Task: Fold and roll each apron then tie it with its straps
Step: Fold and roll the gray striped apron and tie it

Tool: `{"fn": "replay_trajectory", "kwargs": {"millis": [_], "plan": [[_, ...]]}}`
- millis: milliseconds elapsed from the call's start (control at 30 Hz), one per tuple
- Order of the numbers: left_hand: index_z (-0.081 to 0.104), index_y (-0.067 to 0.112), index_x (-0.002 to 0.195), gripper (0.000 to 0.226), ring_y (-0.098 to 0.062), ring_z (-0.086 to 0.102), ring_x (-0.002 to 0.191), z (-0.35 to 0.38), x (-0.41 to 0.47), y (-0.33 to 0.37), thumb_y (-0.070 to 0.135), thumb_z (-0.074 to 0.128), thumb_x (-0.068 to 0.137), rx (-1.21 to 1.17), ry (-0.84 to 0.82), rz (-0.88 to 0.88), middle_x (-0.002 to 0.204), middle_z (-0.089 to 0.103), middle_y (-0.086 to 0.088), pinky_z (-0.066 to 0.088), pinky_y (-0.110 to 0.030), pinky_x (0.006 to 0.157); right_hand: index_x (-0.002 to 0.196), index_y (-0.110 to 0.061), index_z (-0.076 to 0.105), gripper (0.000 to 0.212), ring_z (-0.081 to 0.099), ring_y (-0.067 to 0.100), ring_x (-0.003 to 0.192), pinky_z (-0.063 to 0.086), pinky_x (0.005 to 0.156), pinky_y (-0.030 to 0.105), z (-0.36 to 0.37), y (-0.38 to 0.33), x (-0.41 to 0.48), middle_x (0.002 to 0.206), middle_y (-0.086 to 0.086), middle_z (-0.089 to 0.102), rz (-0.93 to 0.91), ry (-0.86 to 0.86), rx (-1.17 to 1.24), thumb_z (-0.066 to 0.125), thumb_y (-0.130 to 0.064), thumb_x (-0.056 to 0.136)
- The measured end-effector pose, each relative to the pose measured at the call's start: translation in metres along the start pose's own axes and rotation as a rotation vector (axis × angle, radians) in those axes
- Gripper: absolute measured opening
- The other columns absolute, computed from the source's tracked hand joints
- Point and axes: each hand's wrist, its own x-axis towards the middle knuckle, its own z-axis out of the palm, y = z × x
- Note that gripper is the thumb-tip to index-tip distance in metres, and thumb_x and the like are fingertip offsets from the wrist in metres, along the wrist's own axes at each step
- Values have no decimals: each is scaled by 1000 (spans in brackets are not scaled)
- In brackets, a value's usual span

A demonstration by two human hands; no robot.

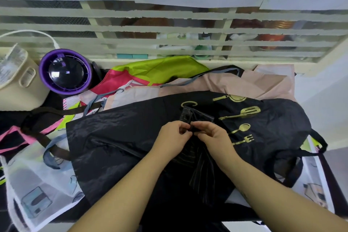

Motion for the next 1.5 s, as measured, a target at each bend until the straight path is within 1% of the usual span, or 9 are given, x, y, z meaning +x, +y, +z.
{"fn": "replay_trajectory", "kwargs": {"millis": [133,267,433,600,733,900,1100,1300,1500], "plan": [[66,23,113,23,-10,60,94,0,1,4,31,57,93,151,18,36,104,66,6,50,-29,83,95,-38,65,49,65,1,84,51,78,14,2,0,-3,100,-16,68,-105,-11,-222,51,8,87],[62,24,111,20,-11,58,92,-4,-1,0,30,52,96,169,-52,88,100,63,7,50,-31,81,103,-36,55,37,63,-1,90,51,79,15,5,-2,4,98,-15,65,-49,-38,-209,60,-2,88],[58,25,99,7,-4,55,77,-6,-3,-2,27,53,95,75,-69,99,88,61,9,39,-16,62,105,-20,56,30,66,5,78,51,69,13,-2,-13,12,87,-1,70,79,-95,-171,67,-3,84],[57,26,90,8,0,54,69,-7,0,1,22,52,95,-33,-35,22,83,67,9,33,-13,54,96,-20,59,28,64,10,73,51,68,18,4,-8,8,80,1,68,101,60,-80,71,-1,80],[58,28,88,6,-2,56,75,-8,5,-1,23,59,90,-34,-80,10,85,63,10,37,-14,60,92,-17,58,25,60,10,72,49,66,19,13,-3,4,81,1,65,77,196,-131,69,-1,76],[65,24,100,16,-3,57,78,-6,4,-4,28,68,85,75,-83,83,87,62,10,46,-17,65,86,-15,62,17,65,17,76,55,71,29,15,-8,11,78,4,67,139,177,-143,69,-4,76],[70,23,98,12,0,57,83,-6,5,-8,28,65,88,53,-40,101,89,64,12,39,-8,64,90,-11,63,15,65,8,68,50,62,15,3,-10,9,75,4,69,176,108,-14,72,-2,80],[66,27,86,12,-6,61,83,-19,7,-11,25,56,92,5,-53,19,86,66,10,47,-19,69,84,-20,62,20,62,9,67,50,65,19,-2,-1,6,73,-1,65,162,102,-208,74,-5,78],[67,28,100,14,-5,56,90,-16,7,-7,30,66,87,160,-149,130,87,62,15,48,-20,75,84,-17,65,12,62,10,70,50,64,18,-1,-3,6,77,2,67,163,81,-174,72,-7,80]]}}
